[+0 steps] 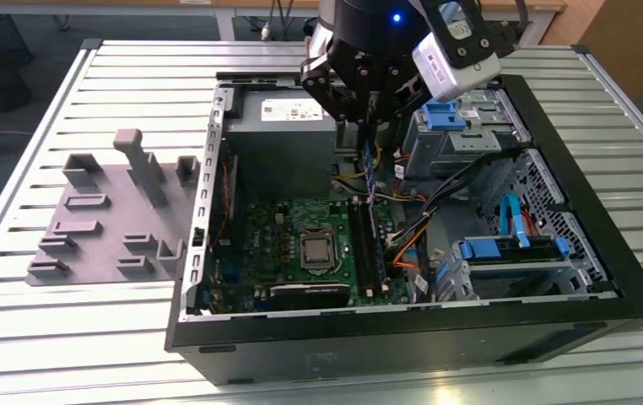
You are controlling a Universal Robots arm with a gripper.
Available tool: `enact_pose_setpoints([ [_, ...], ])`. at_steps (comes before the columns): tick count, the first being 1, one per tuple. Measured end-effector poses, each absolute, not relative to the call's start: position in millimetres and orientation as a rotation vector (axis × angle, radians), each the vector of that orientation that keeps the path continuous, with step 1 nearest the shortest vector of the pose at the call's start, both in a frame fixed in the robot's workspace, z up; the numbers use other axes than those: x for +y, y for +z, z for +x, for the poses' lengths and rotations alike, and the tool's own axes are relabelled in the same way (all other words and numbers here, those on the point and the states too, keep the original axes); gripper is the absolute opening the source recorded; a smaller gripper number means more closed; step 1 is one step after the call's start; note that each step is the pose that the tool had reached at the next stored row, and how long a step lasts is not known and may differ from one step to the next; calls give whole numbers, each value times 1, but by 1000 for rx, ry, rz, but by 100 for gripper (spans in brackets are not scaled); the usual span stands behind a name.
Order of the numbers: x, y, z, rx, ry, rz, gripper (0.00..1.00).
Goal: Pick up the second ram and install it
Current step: 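Insert the second ram into the second slot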
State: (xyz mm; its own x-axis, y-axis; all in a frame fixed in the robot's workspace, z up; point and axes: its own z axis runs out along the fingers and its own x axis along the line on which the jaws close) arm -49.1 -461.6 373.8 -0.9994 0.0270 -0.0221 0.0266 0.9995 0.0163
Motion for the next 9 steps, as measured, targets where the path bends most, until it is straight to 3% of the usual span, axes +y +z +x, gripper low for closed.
enact_pose_setpoints([
  [9,-462,374,-49,3122,25,26,14],
])
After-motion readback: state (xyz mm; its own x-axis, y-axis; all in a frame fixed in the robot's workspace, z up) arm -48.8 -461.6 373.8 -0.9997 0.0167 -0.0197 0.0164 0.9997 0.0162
